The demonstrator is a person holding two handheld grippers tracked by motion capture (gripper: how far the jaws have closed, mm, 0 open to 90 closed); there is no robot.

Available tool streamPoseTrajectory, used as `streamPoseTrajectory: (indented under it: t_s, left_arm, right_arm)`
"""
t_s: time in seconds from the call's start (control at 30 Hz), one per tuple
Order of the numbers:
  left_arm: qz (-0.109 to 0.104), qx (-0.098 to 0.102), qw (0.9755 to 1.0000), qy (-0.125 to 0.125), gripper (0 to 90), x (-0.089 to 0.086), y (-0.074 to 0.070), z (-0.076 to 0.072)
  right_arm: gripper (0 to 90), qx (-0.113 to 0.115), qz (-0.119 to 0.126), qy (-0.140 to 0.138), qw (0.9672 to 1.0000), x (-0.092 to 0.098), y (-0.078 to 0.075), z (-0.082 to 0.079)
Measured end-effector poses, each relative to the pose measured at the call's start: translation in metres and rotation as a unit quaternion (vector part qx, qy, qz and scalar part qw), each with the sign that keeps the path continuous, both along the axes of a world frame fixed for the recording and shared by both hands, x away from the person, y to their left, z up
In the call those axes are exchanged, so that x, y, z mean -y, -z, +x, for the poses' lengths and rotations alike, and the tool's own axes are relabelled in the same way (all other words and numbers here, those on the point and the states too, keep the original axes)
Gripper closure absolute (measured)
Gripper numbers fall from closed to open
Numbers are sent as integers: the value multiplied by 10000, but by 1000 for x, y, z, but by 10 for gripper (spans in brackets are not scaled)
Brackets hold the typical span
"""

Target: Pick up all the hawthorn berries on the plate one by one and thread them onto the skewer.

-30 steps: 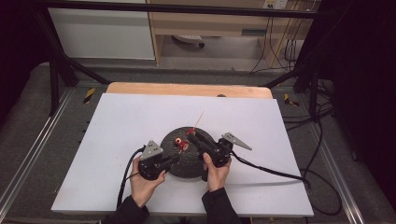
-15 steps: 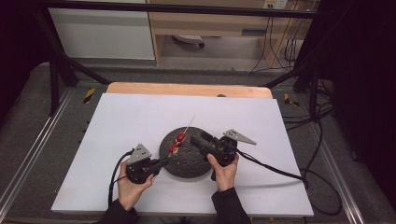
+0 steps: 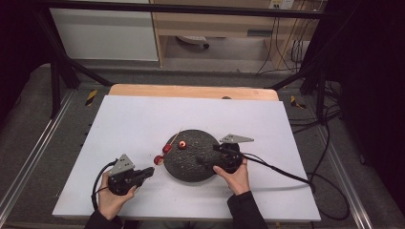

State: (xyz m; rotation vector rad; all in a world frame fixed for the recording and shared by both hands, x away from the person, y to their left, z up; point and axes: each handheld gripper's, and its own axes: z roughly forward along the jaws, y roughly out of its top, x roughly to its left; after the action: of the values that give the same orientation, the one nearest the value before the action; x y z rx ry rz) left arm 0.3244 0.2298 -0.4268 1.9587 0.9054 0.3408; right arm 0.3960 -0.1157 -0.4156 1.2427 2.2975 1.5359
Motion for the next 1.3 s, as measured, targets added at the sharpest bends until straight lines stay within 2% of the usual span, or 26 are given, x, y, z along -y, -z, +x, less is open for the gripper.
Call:
streamPoseTrajectory:
  t_s: [0.17, 0.3, 0.67, 0.8, 1.0, 1.3]
  left_arm:
    - [44, -99, 9999, 9, 886, -13, 5, -3]
    - [61, -104, 9999, -17, 886, -22, 7, -5]
    - [65, -124, 9999, -39, 886, -28, 9, -5]
    - [43, -147, 9999, -76, 886, -29, 10, -4]
    - [21, -157, 9998, -129, 886, -31, 10, -3]
    - [27, -191, 9998, -110, 886, -31, 11, -2]
  right_arm:
    - [37, -46, -560, -174, 9983, -9, -2, 5]
    - [39, -70, -840, -301, 9960, -19, -9, 11]
    - [69, -154, -1255, -458, 9909, -51, -27, 41]
    - [75, -253, -1393, -468, 9888, -64, -25, 53]
    - [101, -427, -1701, -479, 9833, -81, -17, 68]
    - [267, -591, -2077, -566, 9748, -97, -11, 83]
